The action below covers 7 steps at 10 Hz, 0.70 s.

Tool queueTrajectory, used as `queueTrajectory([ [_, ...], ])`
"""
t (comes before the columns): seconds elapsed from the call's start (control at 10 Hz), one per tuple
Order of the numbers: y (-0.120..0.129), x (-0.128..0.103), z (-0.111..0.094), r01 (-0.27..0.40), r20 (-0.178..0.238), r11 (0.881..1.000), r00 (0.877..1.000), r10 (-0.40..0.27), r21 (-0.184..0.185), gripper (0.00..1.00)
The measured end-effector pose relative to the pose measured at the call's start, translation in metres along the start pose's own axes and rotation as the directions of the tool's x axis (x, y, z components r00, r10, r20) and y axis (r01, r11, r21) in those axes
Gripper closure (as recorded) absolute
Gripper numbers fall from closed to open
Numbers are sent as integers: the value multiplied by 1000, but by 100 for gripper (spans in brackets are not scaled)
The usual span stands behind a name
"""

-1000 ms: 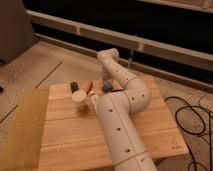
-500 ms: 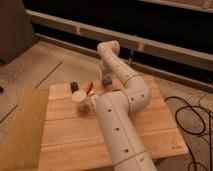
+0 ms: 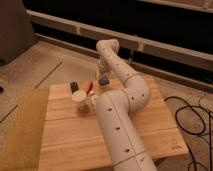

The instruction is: Place the white sponge in the ceramic bowl

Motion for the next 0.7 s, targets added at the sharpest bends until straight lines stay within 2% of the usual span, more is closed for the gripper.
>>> queueTrajectory([
  [0.4, -12, -1, -28, -39, 41, 999, 998, 38, 21, 100],
  [0.7, -4, 6, -40, -66, 69, 998, 996, 64, 20, 100],
])
